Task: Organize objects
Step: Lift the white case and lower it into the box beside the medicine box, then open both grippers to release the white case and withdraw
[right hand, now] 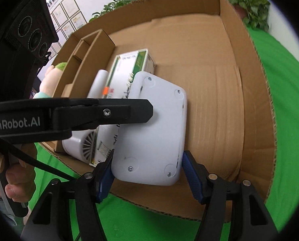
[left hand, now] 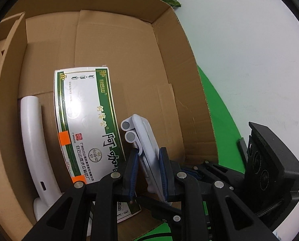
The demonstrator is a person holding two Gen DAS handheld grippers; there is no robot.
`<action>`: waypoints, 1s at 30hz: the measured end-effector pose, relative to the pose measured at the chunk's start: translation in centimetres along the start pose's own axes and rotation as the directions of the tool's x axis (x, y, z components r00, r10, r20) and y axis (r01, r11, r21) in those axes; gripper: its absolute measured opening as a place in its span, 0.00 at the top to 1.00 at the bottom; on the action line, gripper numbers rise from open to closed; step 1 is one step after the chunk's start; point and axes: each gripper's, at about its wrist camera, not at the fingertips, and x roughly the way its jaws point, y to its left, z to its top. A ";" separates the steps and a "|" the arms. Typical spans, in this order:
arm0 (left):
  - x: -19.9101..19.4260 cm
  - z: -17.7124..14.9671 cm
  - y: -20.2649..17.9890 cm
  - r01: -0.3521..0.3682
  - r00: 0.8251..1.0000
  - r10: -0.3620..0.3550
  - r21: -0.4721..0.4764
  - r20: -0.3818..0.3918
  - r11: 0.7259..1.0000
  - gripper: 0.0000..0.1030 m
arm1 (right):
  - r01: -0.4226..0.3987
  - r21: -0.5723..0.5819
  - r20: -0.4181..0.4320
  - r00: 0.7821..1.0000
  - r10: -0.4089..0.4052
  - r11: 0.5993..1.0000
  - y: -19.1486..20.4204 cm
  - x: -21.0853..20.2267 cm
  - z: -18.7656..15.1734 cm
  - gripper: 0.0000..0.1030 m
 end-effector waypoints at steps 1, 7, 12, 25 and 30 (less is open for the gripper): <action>-0.1 -0.1 0.0 0.003 1.000 -0.003 -0.002 0.002 1.000 0.83 | -0.003 0.002 -0.004 1.000 0.003 1.000 -0.5 0.3 -0.3 0.40; -0.3 -0.6 -0.1 -0.032 0.999 0.032 -0.004 -0.001 0.999 0.85 | -0.021 0.007 -0.028 0.999 0.021 1.000 -1.0 0.5 -0.5 0.38; -1.1 -1.3 -0.3 -0.046 0.999 0.046 0.017 0.011 0.999 0.84 | -0.045 0.020 -0.018 0.999 0.046 0.999 -1.1 0.1 -0.6 0.37; -5.5 -2.9 -0.1 -0.064 0.994 0.058 0.055 0.093 0.996 0.84 | -0.001 -0.033 -0.013 1.000 0.000 0.999 -0.3 -0.2 -1.1 0.44; -7.0 -3.2 0.5 -0.070 0.991 0.064 0.048 0.118 0.996 0.84 | 0.036 -0.046 -0.018 0.999 -0.037 0.998 0.1 -0.2 -1.1 0.44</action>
